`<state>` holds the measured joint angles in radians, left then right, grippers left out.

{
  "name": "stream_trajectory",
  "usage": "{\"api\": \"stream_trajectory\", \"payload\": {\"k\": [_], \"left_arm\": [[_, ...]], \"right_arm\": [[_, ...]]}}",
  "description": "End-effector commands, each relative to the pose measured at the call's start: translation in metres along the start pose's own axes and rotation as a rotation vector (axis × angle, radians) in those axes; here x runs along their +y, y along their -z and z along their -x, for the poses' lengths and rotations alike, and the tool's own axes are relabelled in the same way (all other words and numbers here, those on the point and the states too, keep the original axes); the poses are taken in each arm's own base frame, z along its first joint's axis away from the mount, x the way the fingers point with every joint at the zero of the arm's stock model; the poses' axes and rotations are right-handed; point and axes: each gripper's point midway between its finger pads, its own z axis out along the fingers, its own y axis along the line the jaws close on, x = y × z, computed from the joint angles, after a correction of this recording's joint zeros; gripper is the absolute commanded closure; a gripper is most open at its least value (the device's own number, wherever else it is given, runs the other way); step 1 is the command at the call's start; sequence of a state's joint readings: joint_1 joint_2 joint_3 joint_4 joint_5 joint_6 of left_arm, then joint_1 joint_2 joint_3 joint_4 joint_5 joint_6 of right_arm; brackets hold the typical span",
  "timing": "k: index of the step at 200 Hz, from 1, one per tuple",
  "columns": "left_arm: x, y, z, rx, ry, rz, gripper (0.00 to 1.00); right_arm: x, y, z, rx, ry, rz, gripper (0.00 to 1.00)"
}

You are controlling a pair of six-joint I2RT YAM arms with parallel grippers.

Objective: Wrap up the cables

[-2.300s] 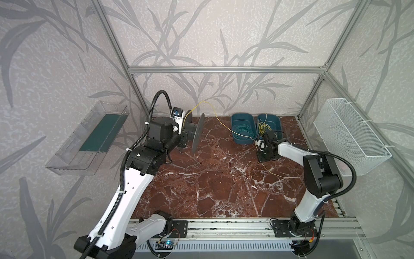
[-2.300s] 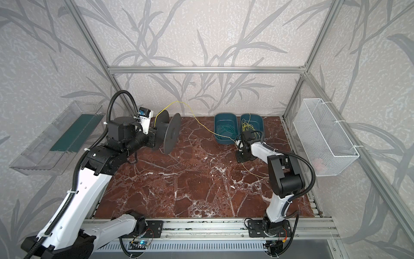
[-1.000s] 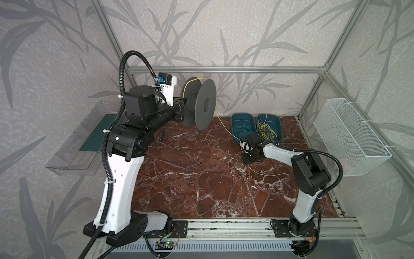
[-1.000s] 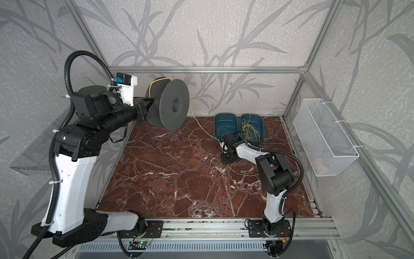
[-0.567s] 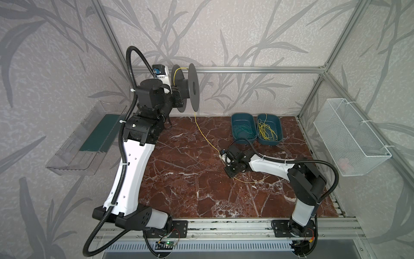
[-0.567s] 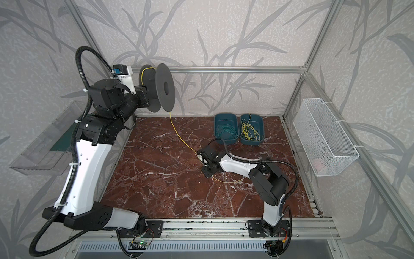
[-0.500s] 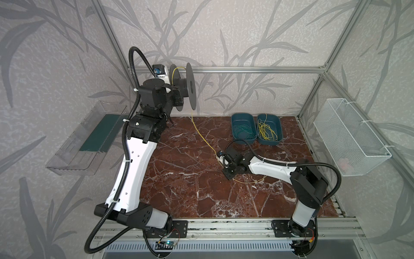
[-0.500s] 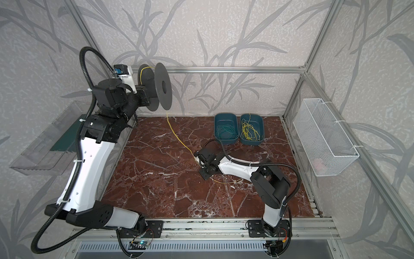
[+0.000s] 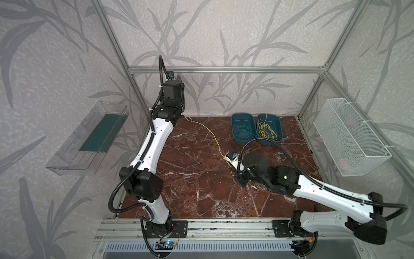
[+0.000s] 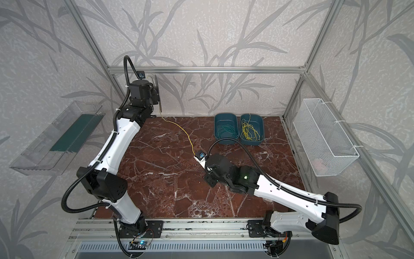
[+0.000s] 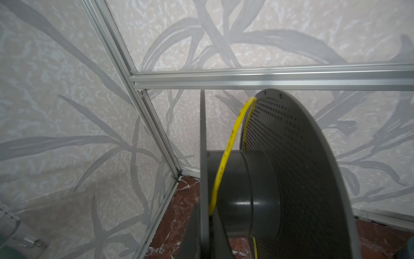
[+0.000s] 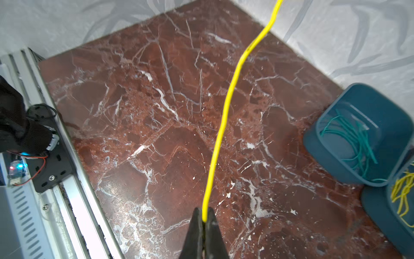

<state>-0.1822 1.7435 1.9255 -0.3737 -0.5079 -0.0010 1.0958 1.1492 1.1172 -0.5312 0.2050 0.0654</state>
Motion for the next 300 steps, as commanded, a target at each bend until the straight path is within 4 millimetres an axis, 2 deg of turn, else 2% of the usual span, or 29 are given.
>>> {"api": "stream_trajectory", "payload": {"k": [1,46,73,111,136,166,193,196,206,244,261,300], "left_arm": [[0.024,0.011,0.034,-0.113,0.108,0.065,1.00],[0.014,0.003,0.007,-0.058,0.101,0.035,1.00],[0.006,0.007,-0.016,-0.030,0.094,-0.012,1.00],[-0.007,0.019,-0.045,0.005,0.026,-0.073,1.00],[-0.012,0.028,-0.068,0.029,-0.037,-0.106,1.00],[-0.023,0.038,-0.092,0.044,-0.112,-0.203,1.00],[-0.033,0.051,-0.101,0.033,-0.158,-0.276,1.00],[-0.033,0.053,-0.102,0.029,-0.163,-0.280,1.00],[-0.034,0.057,-0.105,0.026,-0.175,-0.293,1.00],[-0.049,0.072,-0.129,0.054,-0.281,-0.345,1.00],[-0.054,0.085,-0.140,0.057,-0.342,-0.373,1.00],[-0.059,0.126,-0.164,0.081,-0.509,-0.466,1.00]], "right_arm": [[-0.006,0.021,-0.001,0.003,0.043,-0.025,1.00],[0.004,0.048,0.025,-0.098,0.046,0.035,1.00],[-0.010,0.068,0.052,-0.193,0.067,-0.030,1.00],[-0.017,0.074,0.080,-0.266,0.094,-0.085,1.00],[-0.025,0.092,0.107,-0.343,0.115,-0.127,1.00],[-0.050,0.118,0.141,-0.425,0.130,-0.228,1.00],[-0.076,0.139,0.172,-0.488,0.130,-0.325,1.00],[-0.087,0.141,0.175,-0.491,0.122,-0.355,1.00],[-0.099,0.147,0.185,-0.513,0.103,-0.375,1.00],[-0.132,0.155,0.219,-0.571,0.069,-0.442,1.00],[-0.151,0.158,0.227,-0.580,0.062,-0.492,1.00],[-0.216,0.166,0.229,-0.578,-0.041,-0.566,1.00]]}}
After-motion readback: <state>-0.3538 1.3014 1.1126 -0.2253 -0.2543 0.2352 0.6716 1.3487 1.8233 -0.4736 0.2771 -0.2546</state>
